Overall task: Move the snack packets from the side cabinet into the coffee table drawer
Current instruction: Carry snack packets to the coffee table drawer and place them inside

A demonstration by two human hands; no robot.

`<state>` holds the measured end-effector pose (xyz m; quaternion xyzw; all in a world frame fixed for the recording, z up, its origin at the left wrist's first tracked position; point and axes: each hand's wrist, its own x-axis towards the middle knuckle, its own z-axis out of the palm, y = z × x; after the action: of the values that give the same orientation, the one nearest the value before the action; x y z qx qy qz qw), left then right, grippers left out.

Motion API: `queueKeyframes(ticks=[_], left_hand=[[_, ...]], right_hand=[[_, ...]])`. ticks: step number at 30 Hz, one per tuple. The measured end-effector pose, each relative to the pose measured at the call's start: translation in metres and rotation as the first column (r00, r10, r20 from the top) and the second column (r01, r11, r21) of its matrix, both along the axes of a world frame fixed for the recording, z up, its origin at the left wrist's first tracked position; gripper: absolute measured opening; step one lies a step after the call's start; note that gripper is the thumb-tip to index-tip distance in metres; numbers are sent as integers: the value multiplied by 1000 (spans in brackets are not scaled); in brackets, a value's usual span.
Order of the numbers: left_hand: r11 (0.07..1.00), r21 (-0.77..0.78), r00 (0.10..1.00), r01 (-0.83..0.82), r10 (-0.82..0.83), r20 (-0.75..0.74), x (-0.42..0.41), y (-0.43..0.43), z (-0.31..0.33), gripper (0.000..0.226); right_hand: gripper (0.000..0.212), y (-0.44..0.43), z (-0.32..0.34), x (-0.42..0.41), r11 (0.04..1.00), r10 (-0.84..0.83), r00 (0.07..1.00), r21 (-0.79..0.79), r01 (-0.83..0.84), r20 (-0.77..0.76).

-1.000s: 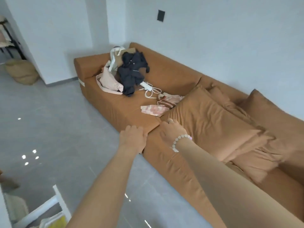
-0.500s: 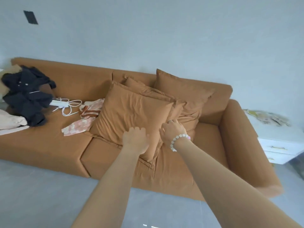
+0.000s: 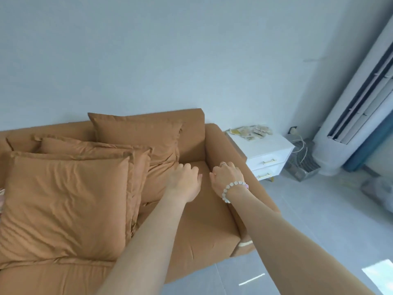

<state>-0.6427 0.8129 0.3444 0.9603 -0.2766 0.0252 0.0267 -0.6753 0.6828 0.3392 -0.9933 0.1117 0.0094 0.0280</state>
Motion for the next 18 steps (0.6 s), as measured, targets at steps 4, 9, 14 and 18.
queueKeyframes(ticks=[4,9,14,18], left_hand=[[991,48,992,129,-128,-10,5,-63,-1,40],[950,92,955,298,-296,-36,5,-132,-11,38],[890,121,898,440,-436,-54,19,-198,-15,40],[867,105,873,486,-487,-21,43,-250,-11,39]], right_hand=[[41,-59,-1,-11,985,-170,985,38,170,-25],[40,-118,0,-20,938,-334,942,78,336,-45],[41,-167,-11,-21,897,-438,896,31,441,-73],[42,-204,-5,-13,879,-476,876,-9,477,-75]])
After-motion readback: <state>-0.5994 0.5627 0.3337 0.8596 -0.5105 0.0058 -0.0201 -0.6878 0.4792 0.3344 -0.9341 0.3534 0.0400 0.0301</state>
